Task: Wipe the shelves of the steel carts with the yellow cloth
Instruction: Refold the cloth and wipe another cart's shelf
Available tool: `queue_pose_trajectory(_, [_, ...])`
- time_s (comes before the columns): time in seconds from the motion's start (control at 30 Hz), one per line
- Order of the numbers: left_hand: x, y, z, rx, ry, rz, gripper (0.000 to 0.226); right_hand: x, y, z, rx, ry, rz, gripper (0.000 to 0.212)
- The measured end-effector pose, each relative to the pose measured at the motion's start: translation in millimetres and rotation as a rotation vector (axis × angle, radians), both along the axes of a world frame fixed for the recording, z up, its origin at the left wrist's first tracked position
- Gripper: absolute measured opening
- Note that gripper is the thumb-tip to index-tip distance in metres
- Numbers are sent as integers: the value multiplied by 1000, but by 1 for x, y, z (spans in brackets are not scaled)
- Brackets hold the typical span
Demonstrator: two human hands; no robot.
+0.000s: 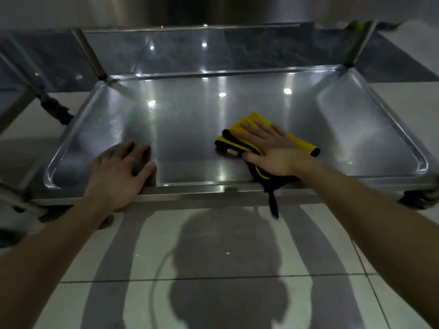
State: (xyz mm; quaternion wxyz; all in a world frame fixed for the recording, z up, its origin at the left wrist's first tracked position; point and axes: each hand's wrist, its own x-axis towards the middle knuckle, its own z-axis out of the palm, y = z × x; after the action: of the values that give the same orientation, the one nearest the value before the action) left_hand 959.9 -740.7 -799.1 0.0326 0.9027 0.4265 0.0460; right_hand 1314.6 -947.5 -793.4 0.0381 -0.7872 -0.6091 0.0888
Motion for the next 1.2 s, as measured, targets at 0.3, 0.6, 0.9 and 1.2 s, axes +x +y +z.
queue_pose_trajectory(0.3, [12, -17, 2, 90, -50, 36, 68, 76, 159, 2, 40, 6, -290, 81])
queue_pose_trajectory(0.6, [18, -19, 2, 115, -159, 72, 66, -54, 233, 11, 11, 5, 74, 67])
queue_pose_trajectory(0.9, [3, -24, 6, 152, -351, 67, 42, -134, 64, 2, 45, 4, 259, 65])
queue_pose_trajectory(1.2, [-111, -32, 14, 195, -1035, 781, 63, -140, 58, 2, 29, -25, 222, 67])
